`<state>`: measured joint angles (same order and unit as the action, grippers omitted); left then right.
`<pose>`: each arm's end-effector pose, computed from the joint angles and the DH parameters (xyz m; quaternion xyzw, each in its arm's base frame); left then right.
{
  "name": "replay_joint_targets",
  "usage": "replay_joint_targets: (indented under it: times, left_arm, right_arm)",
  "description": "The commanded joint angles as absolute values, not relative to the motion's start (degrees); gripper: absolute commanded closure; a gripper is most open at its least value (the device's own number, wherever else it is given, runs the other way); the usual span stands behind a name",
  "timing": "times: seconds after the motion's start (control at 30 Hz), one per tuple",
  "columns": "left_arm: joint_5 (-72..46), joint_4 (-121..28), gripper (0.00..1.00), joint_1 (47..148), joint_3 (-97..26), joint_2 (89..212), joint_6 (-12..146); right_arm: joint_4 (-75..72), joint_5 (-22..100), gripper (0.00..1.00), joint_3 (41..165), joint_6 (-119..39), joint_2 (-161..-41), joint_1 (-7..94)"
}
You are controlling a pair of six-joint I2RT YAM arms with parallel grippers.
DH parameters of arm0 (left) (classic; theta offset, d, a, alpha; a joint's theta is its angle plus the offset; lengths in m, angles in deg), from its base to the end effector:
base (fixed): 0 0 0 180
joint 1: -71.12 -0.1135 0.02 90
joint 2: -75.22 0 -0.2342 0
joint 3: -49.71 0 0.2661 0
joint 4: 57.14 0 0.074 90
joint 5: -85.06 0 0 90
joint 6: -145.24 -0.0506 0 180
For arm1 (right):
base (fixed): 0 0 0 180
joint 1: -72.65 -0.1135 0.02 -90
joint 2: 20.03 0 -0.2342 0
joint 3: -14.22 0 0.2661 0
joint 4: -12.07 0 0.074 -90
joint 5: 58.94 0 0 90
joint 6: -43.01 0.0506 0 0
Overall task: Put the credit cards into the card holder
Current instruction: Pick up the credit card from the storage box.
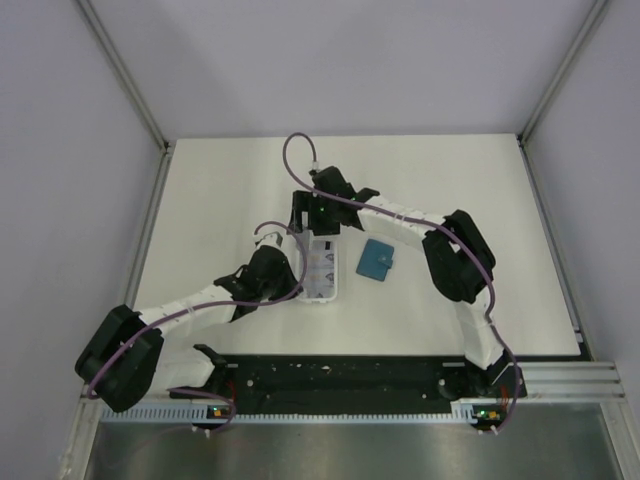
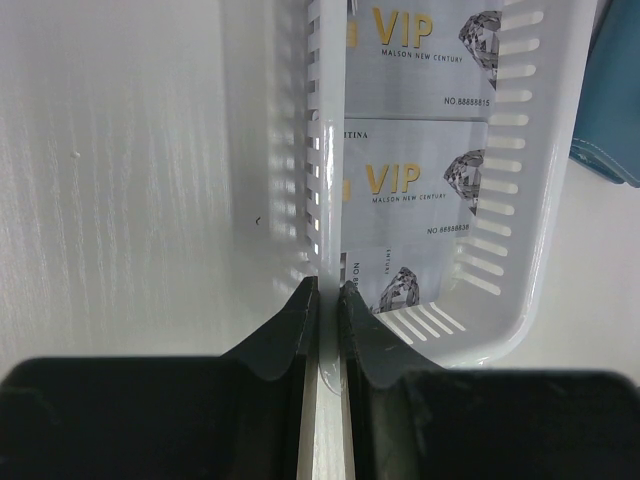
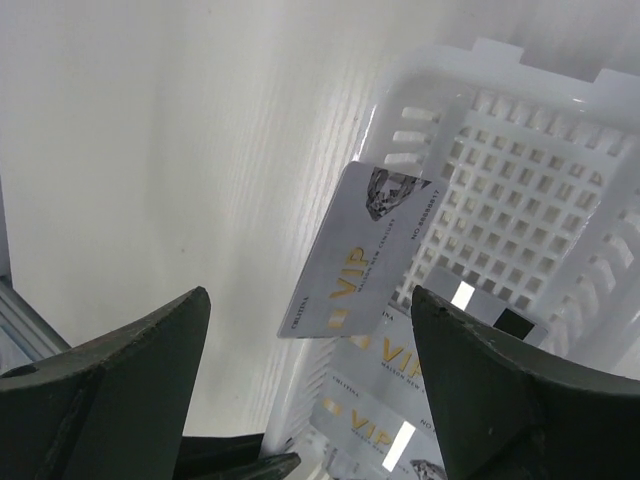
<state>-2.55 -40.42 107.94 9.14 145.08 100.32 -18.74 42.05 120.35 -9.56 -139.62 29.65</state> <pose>0.2078 -0.1529 0.1136 -0.0746 0.9240 -0.2308 0.2955 0.3467 0.3365 0.1689 -0.0817 0.9143 0.3171 0.2384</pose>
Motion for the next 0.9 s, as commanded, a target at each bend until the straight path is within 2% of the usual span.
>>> replay_joint_targets:
  times: [0.0,0.2,0.43,0.63,0.87]
  left_arm:
    - [-2.6,-39.9,1.00,107.9,8.0,143.8,99.6]
    - [-2.5,-39.8,1.00,108.0,8.1,143.7,99.6]
    - [-2.4,-39.9,1.00,107.9,8.2,143.9,99.6]
    - [-2.4,-39.9,1.00,107.9,8.2,143.8,99.6]
    - [-2.2,-39.6,1.00,107.9,8.2,143.5,99.6]
  right_arm:
    - [-20.4,40.1,0.18,124.4,-8.7,-141.9,28.7]
    - [-20.8,40.3,0.21,125.7,-8.5,-144.1,28.5]
    - [-20.9,41.8,0.31,127.2,-8.8,-146.3,28.4]
    - [-20.9,42.5,0.49,127.1,-8.8,-147.0,28.2]
    - [-20.8,41.6,0.75,125.9,-9.4,-145.2,28.2]
